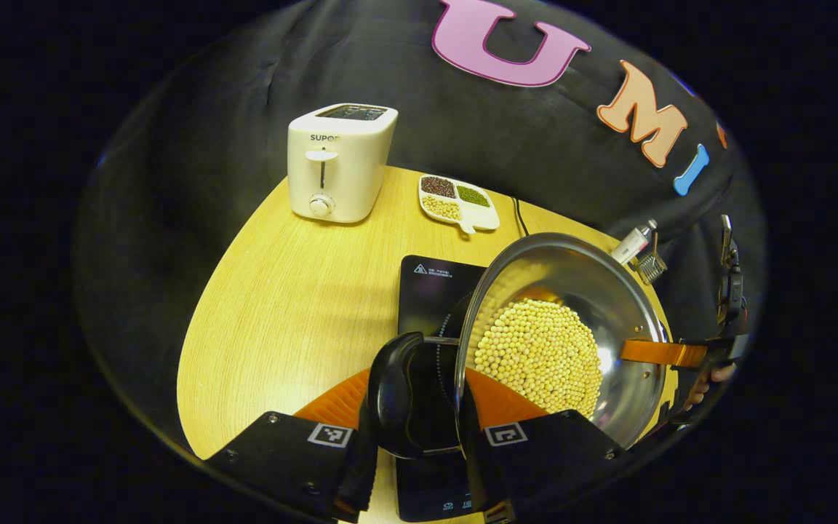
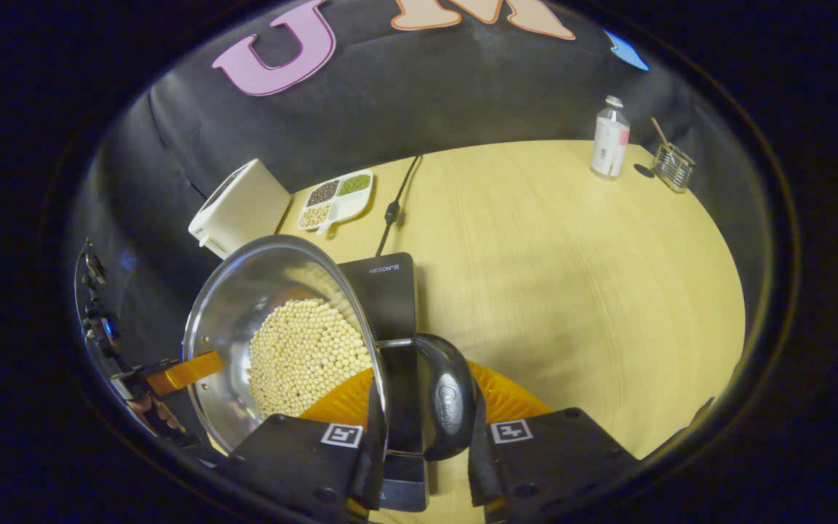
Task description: First push the handle of the pot to place it horizontally, then grasp the pot with both hands and set it on the induction cooktop.
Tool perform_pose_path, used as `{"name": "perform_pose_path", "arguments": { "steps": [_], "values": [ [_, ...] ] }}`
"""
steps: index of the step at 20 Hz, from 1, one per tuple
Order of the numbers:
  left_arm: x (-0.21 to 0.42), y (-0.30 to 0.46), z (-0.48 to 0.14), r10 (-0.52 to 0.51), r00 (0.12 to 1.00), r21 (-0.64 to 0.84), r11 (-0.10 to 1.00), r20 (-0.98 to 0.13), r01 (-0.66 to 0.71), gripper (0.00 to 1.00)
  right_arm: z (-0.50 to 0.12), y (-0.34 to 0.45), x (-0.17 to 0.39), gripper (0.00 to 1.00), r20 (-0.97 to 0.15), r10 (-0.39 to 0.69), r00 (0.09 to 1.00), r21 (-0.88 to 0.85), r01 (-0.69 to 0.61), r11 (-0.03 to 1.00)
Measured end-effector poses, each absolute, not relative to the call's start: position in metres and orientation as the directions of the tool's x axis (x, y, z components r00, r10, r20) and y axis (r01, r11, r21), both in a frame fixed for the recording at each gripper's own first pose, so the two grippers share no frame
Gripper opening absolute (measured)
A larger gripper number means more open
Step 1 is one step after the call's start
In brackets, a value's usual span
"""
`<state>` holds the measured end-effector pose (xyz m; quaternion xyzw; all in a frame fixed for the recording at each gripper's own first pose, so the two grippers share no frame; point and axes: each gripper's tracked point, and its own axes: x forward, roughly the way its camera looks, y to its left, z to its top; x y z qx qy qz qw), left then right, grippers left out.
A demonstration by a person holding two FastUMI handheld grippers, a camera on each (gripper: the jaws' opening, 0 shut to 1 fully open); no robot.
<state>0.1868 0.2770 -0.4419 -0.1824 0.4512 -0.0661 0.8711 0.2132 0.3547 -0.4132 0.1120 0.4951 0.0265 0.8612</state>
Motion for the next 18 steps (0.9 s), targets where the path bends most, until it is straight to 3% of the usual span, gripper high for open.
{"name": "perform_pose_path", "arguments": {
  "steps": [1,6,10,11,13,15,16,17,18],
  "values": [
    [0.188,0.28,-0.441,-0.275,0.59,-0.377,0.925,-0.759,-0.053,0.52,-0.414,0.357,0.215,0.41,-0.845,0.156,0.511,0.219,0.064,0.974],
    [0.196,0.287,-0.45,-0.225,0.592,-0.309,0.95,-0.774,-0.042,0.57,-0.427,0.362,0.217,0.48,-0.845,0.163,0.509,0.218,0.05,0.975],
    [0.205,0.305,-0.442,-0.104,0.664,-0.128,0.992,-0.74,0.013,0.82,-0.422,0.35,0.221,0.66,-0.834,0.112,0.539,0.176,0.069,0.982],
    [0.206,0.307,-0.436,-0.081,0.682,-0.105,0.994,-0.727,0.006,0.94,-0.414,0.349,0.226,0.8,-0.821,0.119,0.558,0.197,0.081,0.977],
    [0.21,0.311,-0.421,-0.063,0.725,-0.096,0.995,-0.686,-0.003,0.99,-0.402,0.343,0.238,0.99,-0.797,0.124,0.591,0.23,0.107,0.967],
    [0.209,0.317,-0.401,-0.043,0.767,-0.075,0.997,-0.64,-0.007,0.99,-0.385,0.335,0.239,1.0,-0.777,0.135,0.614,0.262,0.121,0.957],
    [0.21,0.317,-0.391,-0.039,0.787,-0.068,0.998,-0.616,-0.004,0.99,-0.377,0.33,0.239,0.93,-0.768,0.137,0.625,0.271,0.123,0.955],
    [0.21,0.314,-0.383,-0.04,0.798,-0.062,0.998,-0.601,0.003,0.97,-0.37,0.325,0.239,1.0,-0.759,0.137,0.637,0.277,0.125,0.953],
    [0.206,0.307,-0.375,-0.054,0.806,-0.063,0.998,-0.589,0.021,0.97,-0.362,0.32,0.236,1.0,-0.752,0.138,0.644,0.283,0.127,0.951]
  ]
}}
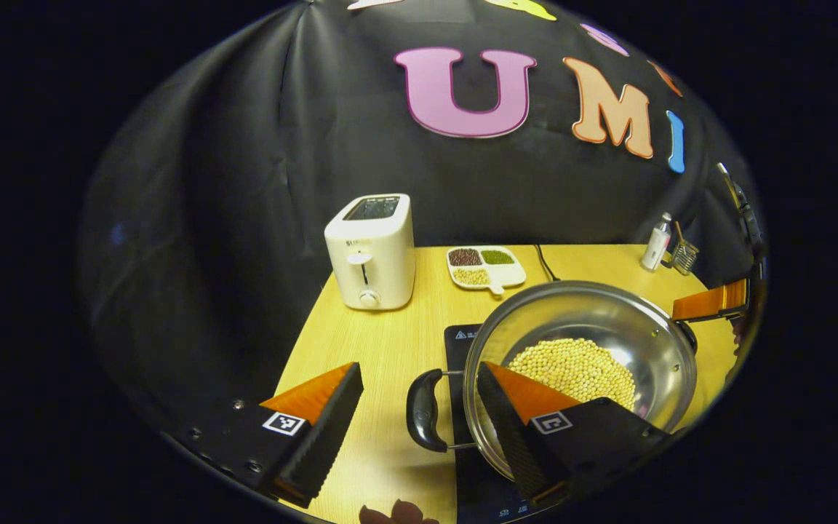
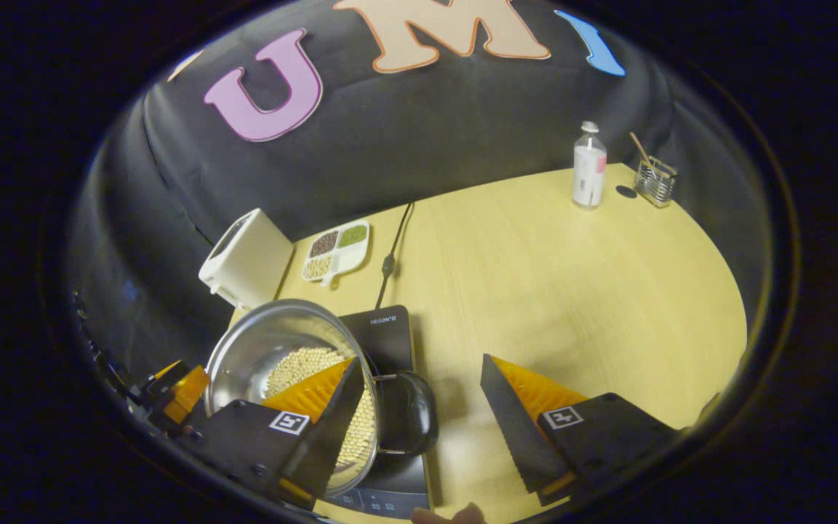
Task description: First push the handle of the pot to place it horizontally, then grasp the pot with both hands and set it on the induction cooktop.
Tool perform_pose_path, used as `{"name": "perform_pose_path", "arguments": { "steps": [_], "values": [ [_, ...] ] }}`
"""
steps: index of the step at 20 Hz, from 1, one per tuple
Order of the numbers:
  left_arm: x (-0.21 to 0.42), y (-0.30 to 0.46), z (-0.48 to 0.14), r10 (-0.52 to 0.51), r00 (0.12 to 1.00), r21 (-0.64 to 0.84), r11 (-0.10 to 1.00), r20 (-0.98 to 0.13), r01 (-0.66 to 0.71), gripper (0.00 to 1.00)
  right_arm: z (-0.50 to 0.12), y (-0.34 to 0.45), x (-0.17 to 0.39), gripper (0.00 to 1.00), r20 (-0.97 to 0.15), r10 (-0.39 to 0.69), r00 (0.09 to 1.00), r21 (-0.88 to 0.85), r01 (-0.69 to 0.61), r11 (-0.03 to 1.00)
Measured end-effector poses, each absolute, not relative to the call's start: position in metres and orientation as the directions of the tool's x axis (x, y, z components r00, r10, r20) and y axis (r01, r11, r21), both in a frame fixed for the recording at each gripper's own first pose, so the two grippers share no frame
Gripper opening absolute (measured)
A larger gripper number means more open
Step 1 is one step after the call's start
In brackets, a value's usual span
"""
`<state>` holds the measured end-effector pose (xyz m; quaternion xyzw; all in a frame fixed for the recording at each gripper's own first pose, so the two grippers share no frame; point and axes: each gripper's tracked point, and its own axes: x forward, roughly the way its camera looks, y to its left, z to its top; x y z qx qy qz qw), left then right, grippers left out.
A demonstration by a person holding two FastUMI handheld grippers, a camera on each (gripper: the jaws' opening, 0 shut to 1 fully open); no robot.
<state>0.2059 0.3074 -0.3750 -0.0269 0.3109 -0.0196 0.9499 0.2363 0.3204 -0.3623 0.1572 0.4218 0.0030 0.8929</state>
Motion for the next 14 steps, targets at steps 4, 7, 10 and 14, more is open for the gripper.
{"name": "perform_pose_path", "arguments": {
  "steps": [4,7,10,14],
  "values": [
    [0.201,0.288,-0.346,-0.065,0.835,-0.069,0.997,-0.546,0.032,0.95,-0.325,0.303,0.235,0.99,-0.687,0.148,0.712,0.324,0.118,0.939],
    [0.192,0.268,-0.32,-0.075,0.854,-0.093,0.995,-0.515,0.031,0.95,-0.303,0.284,0.232,0.99,-0.631,0.146,0.762,0.316,0.081,0.945],
    [0.182,0.246,-0.287,-0.066,0.876,-0.066,0.997,-0.477,0.039,0.94,-0.266,0.271,0.226,1.0,-0.536,0.174,0.826,0.318,0.007,0.948],
    [0.172,0.195,-0.22,-0.069,0.923,-0.028,0.998,-0.38,0.063,0.94,-0.205,0.244,0.207,0.99,-0.414,0.23,0.881,0.296,-0.109,0.949]
  ]
}}
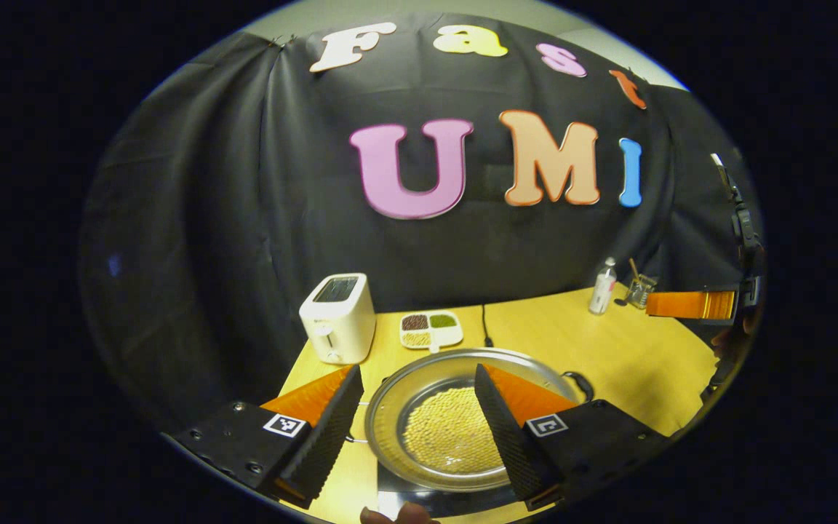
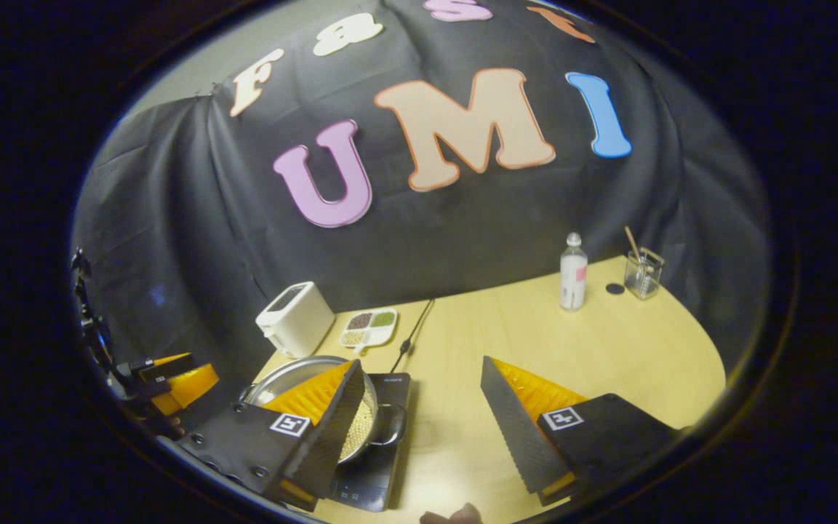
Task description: First push the handle of the pot to place it horizontally, then grasp the pot with both hands and set it on the induction cooktop.
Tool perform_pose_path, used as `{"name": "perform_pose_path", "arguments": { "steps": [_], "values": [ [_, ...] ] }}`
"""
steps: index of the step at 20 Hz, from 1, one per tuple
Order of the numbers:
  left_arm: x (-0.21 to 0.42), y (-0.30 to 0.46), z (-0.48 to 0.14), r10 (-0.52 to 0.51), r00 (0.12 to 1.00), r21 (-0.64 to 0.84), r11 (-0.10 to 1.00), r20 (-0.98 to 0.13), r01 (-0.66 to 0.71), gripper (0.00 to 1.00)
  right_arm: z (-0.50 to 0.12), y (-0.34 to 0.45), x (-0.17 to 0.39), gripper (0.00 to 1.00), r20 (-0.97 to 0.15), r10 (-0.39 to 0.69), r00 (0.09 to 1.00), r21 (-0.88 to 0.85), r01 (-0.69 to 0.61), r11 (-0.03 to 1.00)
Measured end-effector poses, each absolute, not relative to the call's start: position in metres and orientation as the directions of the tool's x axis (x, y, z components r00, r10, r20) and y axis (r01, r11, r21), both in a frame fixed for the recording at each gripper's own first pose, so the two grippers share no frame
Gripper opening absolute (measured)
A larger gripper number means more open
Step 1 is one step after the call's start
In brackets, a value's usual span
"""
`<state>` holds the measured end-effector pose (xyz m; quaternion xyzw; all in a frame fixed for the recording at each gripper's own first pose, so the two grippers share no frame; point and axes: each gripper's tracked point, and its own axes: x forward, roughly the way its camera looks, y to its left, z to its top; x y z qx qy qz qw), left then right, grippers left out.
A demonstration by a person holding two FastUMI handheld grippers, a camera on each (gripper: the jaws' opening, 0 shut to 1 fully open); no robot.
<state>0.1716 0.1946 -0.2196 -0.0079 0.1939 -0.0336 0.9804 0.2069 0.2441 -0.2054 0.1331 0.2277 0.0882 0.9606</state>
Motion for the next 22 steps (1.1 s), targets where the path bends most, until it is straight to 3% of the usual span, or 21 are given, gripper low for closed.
{"name": "perform_pose_path", "arguments": {
  "steps": [1,5,8,16,17,22],
  "values": [
    [0.167,0.18,-0.202,-0.066,0.933,-0.022,0.998,-0.355,0.062,0.94,-0.189,0.233,0.202,0.92,-0.386,0.241,0.89,0.287,-0.132,0.949],
    [0.136,0.115,-0.137,-0.053,0.962,-0.055,0.998,-0.268,0.04,0.91,-0.123,0.173,0.171,0.92,-0.253,0.256,0.933,0.229,-0.2,0.953],
    [0.111,0.08,-0.098,-0.028,0.973,-0.087,0.996,-0.231,0.008,0.96,-0.096,0.138,0.141,0.92,-0.191,0.271,0.943,0.202,-0.232,0.951],
    [0.068,0.031,0.009,-0.038,0.997,-0.075,0.997,-0.062,0.034,0.96,-0.003,0.074,0.093,0.92,-0.071,0.178,0.981,0.081,-0.172,0.982],
    [0.064,0.027,0.015,-0.048,0.998,-0.089,0.995,-0.048,0.043,0.96,0.008,0.074,0.088,0.99,-0.057,0.172,0.983,0.085,-0.167,0.982],
    [0.037,0.023,0.017,-0.089,0.993,-0.104,0.991,-0.077,0.081,0.96,0.029,0.086,0.071,0.99,-0.054,0.146,0.988,0.097,-0.14,0.985]
  ]
}}
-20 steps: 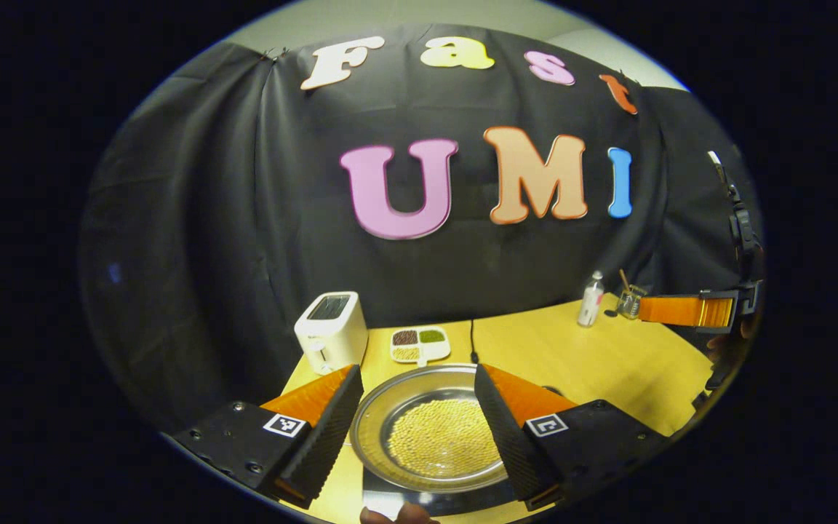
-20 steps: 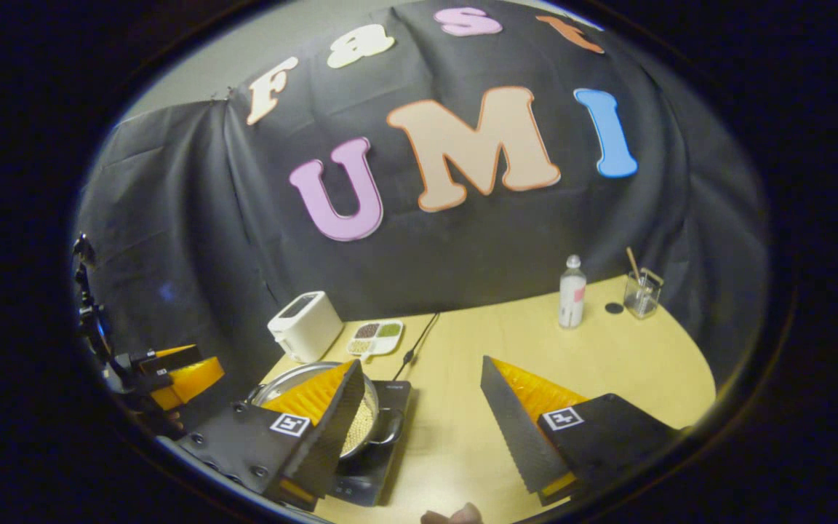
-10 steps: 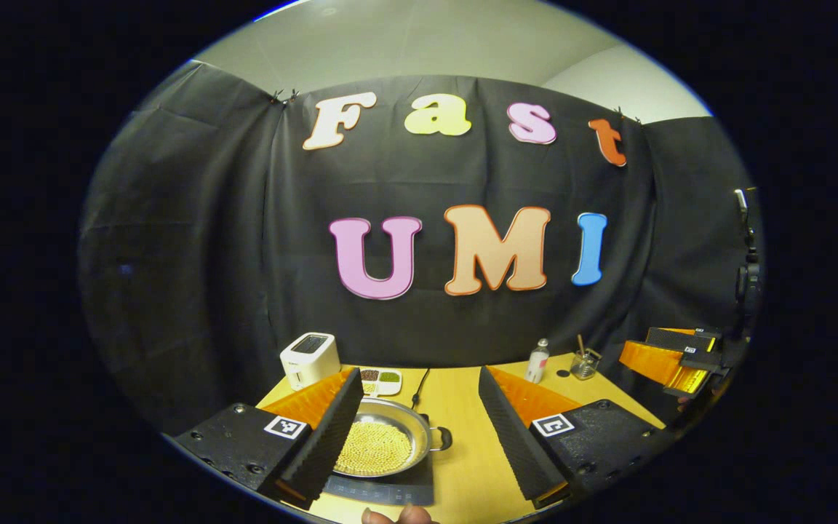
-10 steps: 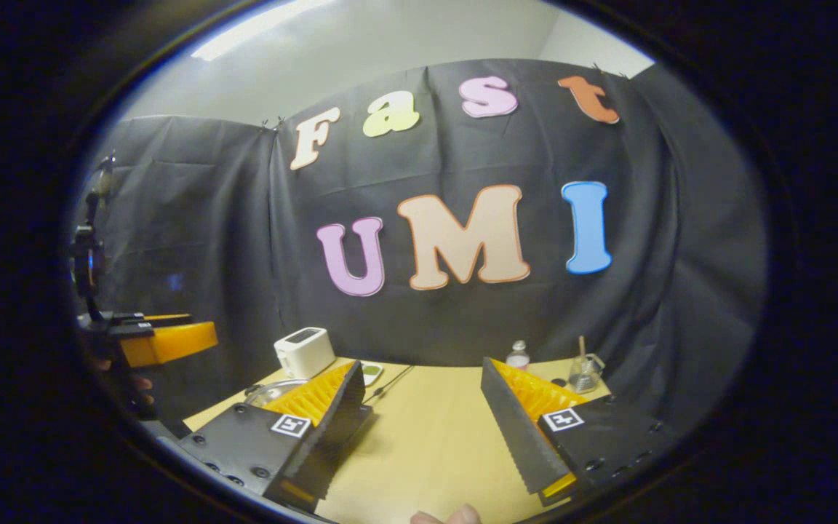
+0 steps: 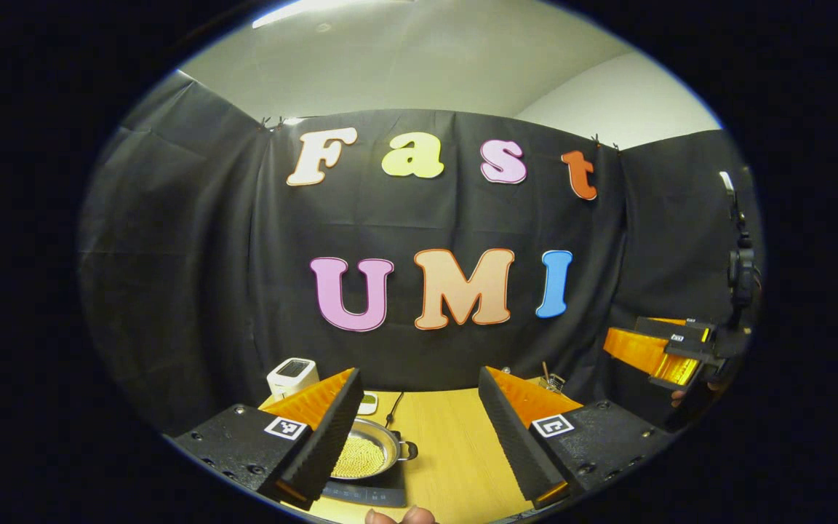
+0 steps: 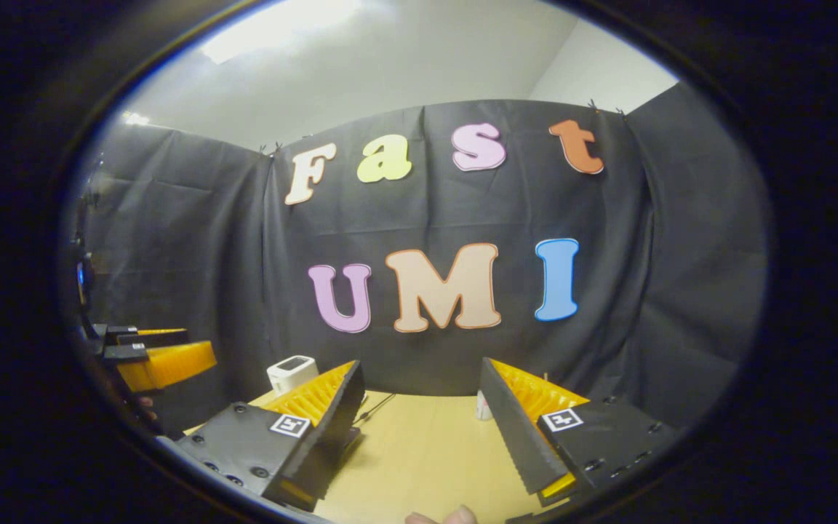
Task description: First push the handle of the pot to place it horizontally, then grasp the pot with both hands and set it on the induction cooktop.
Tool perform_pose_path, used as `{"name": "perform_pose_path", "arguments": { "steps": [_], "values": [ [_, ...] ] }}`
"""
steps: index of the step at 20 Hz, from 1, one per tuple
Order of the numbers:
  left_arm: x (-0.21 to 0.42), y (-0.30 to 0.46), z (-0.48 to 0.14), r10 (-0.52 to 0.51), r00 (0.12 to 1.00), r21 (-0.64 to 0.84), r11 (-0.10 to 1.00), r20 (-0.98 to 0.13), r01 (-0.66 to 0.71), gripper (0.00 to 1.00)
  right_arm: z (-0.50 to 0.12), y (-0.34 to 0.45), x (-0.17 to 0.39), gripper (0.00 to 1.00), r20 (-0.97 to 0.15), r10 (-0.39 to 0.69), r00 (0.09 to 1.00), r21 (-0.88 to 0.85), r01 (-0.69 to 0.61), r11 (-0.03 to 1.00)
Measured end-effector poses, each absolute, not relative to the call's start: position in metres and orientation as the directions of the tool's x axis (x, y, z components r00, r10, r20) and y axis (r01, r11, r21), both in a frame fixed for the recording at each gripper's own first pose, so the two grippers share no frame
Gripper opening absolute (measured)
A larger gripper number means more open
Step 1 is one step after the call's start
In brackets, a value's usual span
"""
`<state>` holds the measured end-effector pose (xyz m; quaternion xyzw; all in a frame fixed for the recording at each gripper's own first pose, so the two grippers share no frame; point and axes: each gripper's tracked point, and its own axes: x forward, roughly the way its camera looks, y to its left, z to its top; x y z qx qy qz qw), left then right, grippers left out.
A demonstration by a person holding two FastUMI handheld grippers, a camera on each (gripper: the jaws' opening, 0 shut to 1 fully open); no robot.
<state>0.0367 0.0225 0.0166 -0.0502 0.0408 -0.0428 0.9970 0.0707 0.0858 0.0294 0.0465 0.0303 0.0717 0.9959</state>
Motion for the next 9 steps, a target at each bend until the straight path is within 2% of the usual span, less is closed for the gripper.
{"name": "perform_pose_path", "arguments": {
  "steps": [1,2,6,9],
  "values": [
    [0.033,0.02,0.014,-0.102,0.992,-0.103,0.99,-0.08,0.094,0.96,0.031,0.084,0.066,0.99,-0.057,0.13,0.99,0.101,-0.124,0.987],
    [0.028,0.017,0.006,-0.114,0.99,-0.107,0.989,-0.089,0.104,0.96,0.03,0.087,0.06,0.92,-0.06,0.121,0.991,0.113,-0.114,0.987],
    [0.017,0.019,-0.009,-0.132,0.985,-0.187,0.976,-0.109,0.11,0.96,0.03,0.073,0.031,0.92,-0.065,0.058,0.996,0.094,-0.052,0.994],
    [0.011,0.037,-0.003,-0.094,0.992,-0.195,0.978,-0.084,0.077,0.95,0.044,0.069,0.018,0.92,-0.029,0.028,0.999,0.08,-0.025,0.997]
  ]
}}
